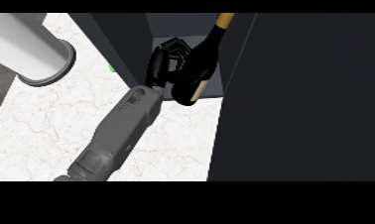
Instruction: Pick up the wine, place it into the cabinet and close the cabinet
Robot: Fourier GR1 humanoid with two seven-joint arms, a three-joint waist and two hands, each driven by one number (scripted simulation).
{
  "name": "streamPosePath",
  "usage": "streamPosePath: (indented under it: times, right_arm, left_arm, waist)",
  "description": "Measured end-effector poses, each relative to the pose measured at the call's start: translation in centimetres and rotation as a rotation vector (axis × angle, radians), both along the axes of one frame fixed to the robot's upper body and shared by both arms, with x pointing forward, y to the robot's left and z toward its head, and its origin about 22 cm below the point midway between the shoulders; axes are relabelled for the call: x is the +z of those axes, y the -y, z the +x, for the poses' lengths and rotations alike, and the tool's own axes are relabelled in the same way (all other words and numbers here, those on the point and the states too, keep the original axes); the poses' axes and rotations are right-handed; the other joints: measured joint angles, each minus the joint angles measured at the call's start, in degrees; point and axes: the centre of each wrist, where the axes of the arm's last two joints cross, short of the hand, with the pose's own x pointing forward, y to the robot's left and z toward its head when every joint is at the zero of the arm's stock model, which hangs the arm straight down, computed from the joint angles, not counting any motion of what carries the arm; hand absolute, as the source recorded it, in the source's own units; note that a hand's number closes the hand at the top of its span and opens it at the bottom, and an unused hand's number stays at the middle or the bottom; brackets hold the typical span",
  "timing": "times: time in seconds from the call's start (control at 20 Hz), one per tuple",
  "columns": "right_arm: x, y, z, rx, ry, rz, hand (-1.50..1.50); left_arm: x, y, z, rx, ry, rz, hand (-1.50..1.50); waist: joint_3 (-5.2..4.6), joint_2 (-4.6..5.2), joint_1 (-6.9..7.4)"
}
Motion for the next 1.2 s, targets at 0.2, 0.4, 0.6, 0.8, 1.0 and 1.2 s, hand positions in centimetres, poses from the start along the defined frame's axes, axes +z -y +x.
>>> streamPosePath:
  times: [0.2, 0.4, 0.6, 0.8, 1.0, 1.2]
  right_arm:
    - [-0.1, 0.0, 0.0, 0.011, 0.0, 0.004, -1.5]
    - [0.0, 0.0, 0.0, 0.021, 0.004, 0.001, -1.5]
    - [-0.2, 0.1, 0.0, 0.027, 0.006, 0.003, -1.5]
    - [-0.3, 0.2, -0.1, 0.035, 0.011, 0.002, -1.5]
    - [-0.5, 0.2, -0.2, 0.042, 0.009, 0.005, -1.5]
    - [-0.5, 0.2, -0.2, 0.049, 0.017, 0.007, -1.5]
  left_arm:
    - [-0.3, -0.3, 0.8, 0.04, -0.038, 0.039, 1.5]
    - [0.3, -0.4, 1.7, 0.076, -0.065, 0.027, 1.5]
    - [0.2, -0.8, 2.1, 0.108, -0.082, 0.004, 1.5]
    - [0.3, -1.0, 2.5, 0.136, -0.095, -0.001, 1.5]
    - [1.1, -1.6, 3.3, 0.169, -0.081, 0.013, 1.5]
    - [1.0, -2.4, 3.5, 0.19, -0.055, 0.054, -1.5]
  waist:
    - [-0.04, 0.27, -0.6]
    - [-0.06, 0.45, -1.09]
    - [-0.06, 0.7, -1.51]
    - [-0.05, 0.9, -2.05]
    - [-0.06, 1.11, -2.39]
    - [-0.06, 1.34, -2.62]
